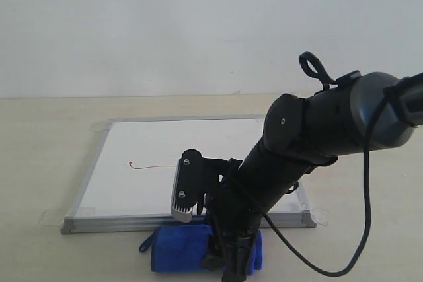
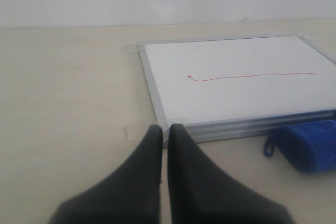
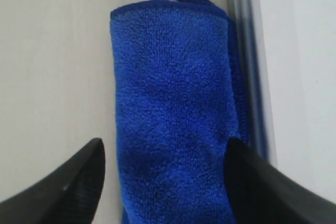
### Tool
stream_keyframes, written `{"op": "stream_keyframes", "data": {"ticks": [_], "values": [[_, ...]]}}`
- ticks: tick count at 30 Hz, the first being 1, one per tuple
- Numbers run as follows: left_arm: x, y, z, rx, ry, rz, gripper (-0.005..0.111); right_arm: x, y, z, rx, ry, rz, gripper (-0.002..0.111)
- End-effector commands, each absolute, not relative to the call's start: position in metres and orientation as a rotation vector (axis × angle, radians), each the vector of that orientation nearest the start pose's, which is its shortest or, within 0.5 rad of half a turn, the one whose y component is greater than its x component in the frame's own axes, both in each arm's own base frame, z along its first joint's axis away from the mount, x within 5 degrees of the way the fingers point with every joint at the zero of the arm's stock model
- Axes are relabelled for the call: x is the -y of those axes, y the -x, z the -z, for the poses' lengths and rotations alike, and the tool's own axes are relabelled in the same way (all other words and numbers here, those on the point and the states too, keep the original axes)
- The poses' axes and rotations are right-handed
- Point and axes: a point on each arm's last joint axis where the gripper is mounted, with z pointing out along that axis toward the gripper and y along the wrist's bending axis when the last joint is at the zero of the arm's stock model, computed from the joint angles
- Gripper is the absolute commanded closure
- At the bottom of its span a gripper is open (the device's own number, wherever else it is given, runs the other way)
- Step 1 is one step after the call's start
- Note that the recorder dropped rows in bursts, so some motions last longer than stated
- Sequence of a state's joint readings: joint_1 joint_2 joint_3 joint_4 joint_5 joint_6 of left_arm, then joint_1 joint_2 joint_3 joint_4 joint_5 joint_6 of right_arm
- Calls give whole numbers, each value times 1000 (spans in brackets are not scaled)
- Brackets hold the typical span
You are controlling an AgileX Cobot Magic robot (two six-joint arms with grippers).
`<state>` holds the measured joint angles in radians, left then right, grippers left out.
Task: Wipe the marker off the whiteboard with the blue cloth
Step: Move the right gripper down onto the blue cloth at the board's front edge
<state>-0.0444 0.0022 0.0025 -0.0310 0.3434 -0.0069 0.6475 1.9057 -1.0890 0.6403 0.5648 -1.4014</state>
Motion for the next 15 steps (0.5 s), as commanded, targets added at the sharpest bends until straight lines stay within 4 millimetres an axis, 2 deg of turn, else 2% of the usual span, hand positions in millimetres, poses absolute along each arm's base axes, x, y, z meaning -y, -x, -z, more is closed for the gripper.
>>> {"op": "stream_keyframes", "data": {"ticks": [1,4,11,15], "values": [[4,-54,-183,-1821,-10,75,103,-244,-274,-138,-1943,1894,-376,46],[4,-54,-183,-1821,-10,75,103,-244,-277,-129,-1951,1898,-361,46],[4,-54,-183,-1821,-10,75,103,-245,-279,-126,-1952,1885,-340,46],[4,-54,-183,-1821,-10,75,103,-245,-278,-118,-1980,1887,-359,46]]}}
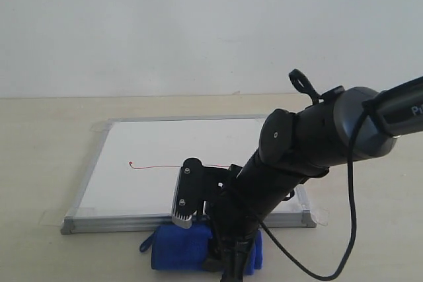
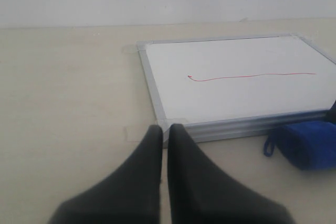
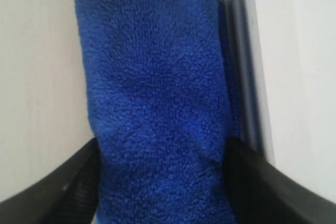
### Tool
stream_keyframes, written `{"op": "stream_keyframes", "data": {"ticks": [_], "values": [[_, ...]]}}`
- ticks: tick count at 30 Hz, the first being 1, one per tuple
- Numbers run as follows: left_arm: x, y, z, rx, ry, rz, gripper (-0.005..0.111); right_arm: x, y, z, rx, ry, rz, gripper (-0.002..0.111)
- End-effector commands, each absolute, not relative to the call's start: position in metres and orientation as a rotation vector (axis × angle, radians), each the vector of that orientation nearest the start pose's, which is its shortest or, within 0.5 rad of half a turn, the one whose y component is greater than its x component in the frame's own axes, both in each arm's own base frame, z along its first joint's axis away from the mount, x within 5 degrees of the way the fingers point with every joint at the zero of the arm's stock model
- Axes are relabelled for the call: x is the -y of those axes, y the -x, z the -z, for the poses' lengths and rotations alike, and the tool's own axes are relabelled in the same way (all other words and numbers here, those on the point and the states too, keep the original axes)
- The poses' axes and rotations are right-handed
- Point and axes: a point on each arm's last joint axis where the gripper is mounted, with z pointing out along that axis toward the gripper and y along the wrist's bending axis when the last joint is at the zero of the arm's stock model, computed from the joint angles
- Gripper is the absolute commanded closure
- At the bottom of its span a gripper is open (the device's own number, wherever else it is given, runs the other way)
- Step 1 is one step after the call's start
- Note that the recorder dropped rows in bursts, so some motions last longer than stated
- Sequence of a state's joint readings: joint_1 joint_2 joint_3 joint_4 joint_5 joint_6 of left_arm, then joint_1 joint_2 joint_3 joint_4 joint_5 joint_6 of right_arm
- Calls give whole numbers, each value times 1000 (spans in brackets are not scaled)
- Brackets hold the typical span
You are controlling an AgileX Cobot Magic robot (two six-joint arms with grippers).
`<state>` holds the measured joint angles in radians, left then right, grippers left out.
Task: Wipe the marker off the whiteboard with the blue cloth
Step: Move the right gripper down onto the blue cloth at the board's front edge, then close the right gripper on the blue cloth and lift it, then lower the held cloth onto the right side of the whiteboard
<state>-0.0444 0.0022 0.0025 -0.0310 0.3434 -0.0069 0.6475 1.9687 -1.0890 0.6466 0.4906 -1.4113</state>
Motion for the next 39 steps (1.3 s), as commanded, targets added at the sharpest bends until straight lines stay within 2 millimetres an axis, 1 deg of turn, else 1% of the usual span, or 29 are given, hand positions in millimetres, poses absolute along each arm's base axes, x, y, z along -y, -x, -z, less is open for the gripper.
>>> {"op": "stream_keyframes", "data": {"ticks": [1,5,6,7,9,11,12,15,18,20,23,24,26,27,28,29,30,31,32,33,35,36,37,38,39], "values": [[4,-54,-183,-1821,-10,75,103,-245,-278,-115,-1992,1885,-366,46],[4,-54,-183,-1821,-10,75,103,-245,-277,-111,-2014,1883,-388,47],[4,-54,-183,-1821,-10,75,103,-245,-277,-111,-2023,1879,-395,49],[4,-54,-183,-1821,-10,75,103,-245,-276,-112,-2036,1869,-402,55],[4,-54,-183,-1821,-10,75,103,-245,-274,-114,-2059,1864,-430,73],[4,-54,-183,-1821,-10,75,103,-245,-271,-118,-2088,1865,-477,98],[4,-54,-183,-1821,-10,75,103,-246,-269,-120,-2100,1862,-495,108],[4,-54,-183,-1821,-10,75,103,-249,-272,-135,-2173,1750,-534,107],[4,-54,-183,-1821,-10,75,103,-253,-273,-159,-2252,1628,-592,107],[4,-54,-183,-1821,-10,75,103,-256,-273,-182,-2235,1623,-632,107],[4,-54,-183,-1821,-10,75,103,-256,-274,-221,-2192,1608,-628,109],[4,-54,-183,-1821,-10,75,103,-255,-276,-234,-2178,1594,-599,109],[4,-54,-183,-1821,-10,75,103,-249,-281,-255,-2172,1545,-475,109],[4,-54,-183,-1821,-10,75,103,-243,-292,-271,-2208,1405,-338,109],[4,-54,-183,-1821,-10,75,103,-231,-309,-281,-2266,1217,-196,109],[4,-54,-183,-1821,-10,75,103,-225,-318,-283,-2298,1124,-155,109],[4,-54,-183,-1821,-10,75,103,-214,-333,-283,-2345,1009,-93,109],[4,-54,-183,-1821,-10,75,103,-202,-347,-279,-2389,929,-50,109],[4,-54,-183,-1821,-10,75,103,-191,-359,-270,-2444,847,-49,109],[4,-54,-183,-1821,-10,75,103,-181,-372,-259,-2498,759,-45,109],[4,-54,-183,-1821,-10,75,103,-165,-394,-230,-2546,684,-28,109],[4,-54,-183,-1821,-10,75,103,-162,-405,-209,-2551,668,-26,109],[4,-54,-183,-1821,-10,75,103,-164,-411,-192,-2556,682,-24,109],[4,-54,-183,-1821,-10,75,103,-167,-414,-182,-2548,699,-24,109],[4,-54,-183,-1821,-10,75,103,-174,-418,-167,-2520,714,-32,109]]}}
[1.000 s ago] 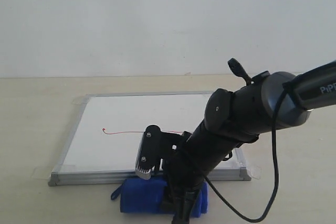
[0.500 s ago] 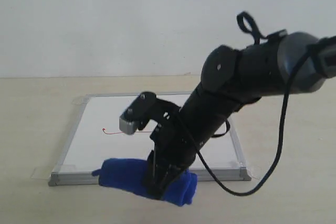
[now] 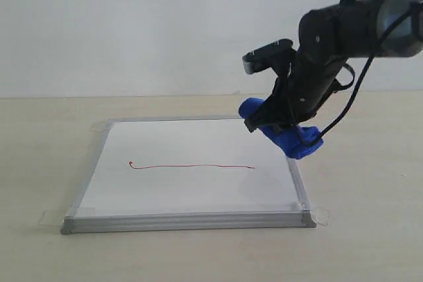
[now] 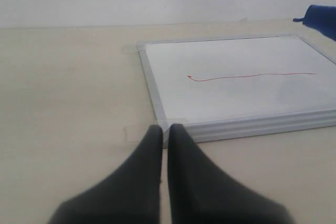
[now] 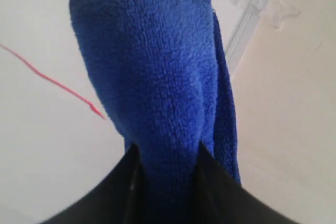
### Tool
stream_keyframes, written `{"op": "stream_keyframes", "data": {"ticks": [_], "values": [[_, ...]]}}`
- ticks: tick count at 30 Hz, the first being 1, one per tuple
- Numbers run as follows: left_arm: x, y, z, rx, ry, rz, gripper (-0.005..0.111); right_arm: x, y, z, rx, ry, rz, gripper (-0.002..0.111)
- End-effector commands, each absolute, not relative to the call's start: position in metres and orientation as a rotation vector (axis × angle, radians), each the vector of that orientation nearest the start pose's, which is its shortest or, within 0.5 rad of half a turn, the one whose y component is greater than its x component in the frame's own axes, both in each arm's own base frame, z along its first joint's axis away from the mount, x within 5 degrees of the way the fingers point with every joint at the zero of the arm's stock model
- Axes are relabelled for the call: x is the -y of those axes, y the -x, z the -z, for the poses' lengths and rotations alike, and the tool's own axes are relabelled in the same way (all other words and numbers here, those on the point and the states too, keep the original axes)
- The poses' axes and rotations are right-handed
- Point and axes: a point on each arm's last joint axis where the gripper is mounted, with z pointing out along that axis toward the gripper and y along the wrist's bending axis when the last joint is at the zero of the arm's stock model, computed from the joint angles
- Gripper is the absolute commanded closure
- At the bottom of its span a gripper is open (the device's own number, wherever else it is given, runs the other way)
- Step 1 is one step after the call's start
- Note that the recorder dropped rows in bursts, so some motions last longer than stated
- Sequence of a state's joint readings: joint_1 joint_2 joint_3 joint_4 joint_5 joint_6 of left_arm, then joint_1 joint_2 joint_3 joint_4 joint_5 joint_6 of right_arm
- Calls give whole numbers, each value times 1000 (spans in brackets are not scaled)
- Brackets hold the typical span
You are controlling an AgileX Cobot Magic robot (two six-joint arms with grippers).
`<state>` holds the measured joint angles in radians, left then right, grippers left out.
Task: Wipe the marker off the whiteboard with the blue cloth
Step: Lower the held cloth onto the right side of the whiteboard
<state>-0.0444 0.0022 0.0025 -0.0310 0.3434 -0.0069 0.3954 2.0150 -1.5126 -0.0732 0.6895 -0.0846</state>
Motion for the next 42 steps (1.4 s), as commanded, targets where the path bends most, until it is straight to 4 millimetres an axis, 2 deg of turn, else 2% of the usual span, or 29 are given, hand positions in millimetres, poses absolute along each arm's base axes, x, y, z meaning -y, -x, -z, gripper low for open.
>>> {"op": "stream_keyframes", "data": {"ticks": [1,4,9,12,16,18,21,23,25,27,30,33,36,42], "values": [[4,-54,-183,-1821,-10,75,103,-176,-420,-160,-2513,718,-36,109],[4,-54,-183,-1821,-10,75,103,-182,-426,-128,-2522,717,-47,109],[4,-54,-183,-1821,-10,75,103,-191,-419,-105,-2600,710,-90,109],[4,-54,-183,-1821,-10,75,103,-206,-409,-104,-2617,765,-122,109],[4,-54,-183,-1821,-10,75,103,-240,-393,-108,-2619,805,-208,109],[4,-54,-183,-1821,-10,75,103,-259,-384,-113,-2597,873,-225,109],[4,-54,-183,-1821,-10,75,103,-278,-372,-115,-2536,1020,-221,109],[4,-54,-183,-1821,-10,75,103,-277,-375,-116,-2519,1021,-214,109],[4,-54,-183,-1821,-10,75,103,-265,-384,-116,-2535,975,-186,109],[4,-54,-183,-1821,-10,75,103,-243,-396,-115,-2572,902,-98,109],[4,-54,-183,-1821,-10,75,103,-209,-410,-115,-2621,786,123,109],[4,-54,-183,-1821,-10,75,103,-197,-413,-115,-2658,716,221,109],[4,-54,-183,-1821,-10,75,103,-210,-406,-114,-2657,754,196,109],[4,-54,-183,-1821,-10,75,103,-267,-375,-114,-2571,997,-35,109]]}}
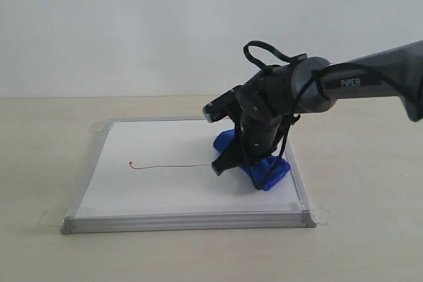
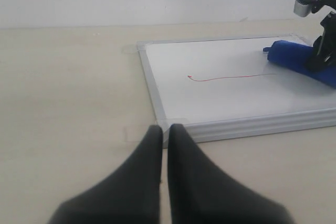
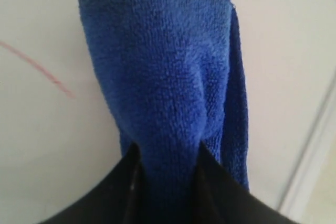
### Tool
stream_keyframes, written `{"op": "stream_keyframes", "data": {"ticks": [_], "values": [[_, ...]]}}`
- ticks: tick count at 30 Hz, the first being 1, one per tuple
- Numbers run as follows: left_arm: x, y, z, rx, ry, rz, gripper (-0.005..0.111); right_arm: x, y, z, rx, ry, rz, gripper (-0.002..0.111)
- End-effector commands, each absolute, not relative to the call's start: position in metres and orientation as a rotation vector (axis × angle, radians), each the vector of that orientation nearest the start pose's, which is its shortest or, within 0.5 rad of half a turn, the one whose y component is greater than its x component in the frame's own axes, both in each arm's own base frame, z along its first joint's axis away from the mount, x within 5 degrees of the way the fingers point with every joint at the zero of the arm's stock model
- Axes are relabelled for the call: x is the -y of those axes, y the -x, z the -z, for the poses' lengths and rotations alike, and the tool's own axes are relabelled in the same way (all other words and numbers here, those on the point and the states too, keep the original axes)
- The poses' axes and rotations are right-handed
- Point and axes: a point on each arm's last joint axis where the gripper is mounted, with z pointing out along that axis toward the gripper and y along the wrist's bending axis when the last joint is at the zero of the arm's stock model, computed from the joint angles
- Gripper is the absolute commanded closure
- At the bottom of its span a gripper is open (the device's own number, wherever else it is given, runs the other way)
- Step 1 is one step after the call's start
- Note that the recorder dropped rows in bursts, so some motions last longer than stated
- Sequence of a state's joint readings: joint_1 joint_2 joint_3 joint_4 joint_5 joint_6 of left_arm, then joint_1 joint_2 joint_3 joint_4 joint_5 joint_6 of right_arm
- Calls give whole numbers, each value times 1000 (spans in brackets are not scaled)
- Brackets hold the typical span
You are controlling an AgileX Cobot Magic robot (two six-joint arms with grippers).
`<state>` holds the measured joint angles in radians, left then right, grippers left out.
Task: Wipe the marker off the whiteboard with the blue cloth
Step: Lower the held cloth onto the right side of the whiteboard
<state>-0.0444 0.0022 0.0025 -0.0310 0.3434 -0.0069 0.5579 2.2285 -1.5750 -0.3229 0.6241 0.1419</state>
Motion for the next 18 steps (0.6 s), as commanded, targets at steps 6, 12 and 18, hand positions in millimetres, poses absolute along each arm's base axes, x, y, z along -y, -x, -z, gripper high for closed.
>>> {"op": "stream_keyframes", "data": {"ticks": [6,12,18], "values": [[4,-54,-183,-1821,-10,75,103,-262,-379,-114,-2543,1041,52,109],[4,-54,-183,-1821,-10,75,103,-205,-413,-116,-2637,588,180,109],[4,-54,-183,-1821,-10,75,103,-227,-402,-116,-2634,635,116,109]]}}
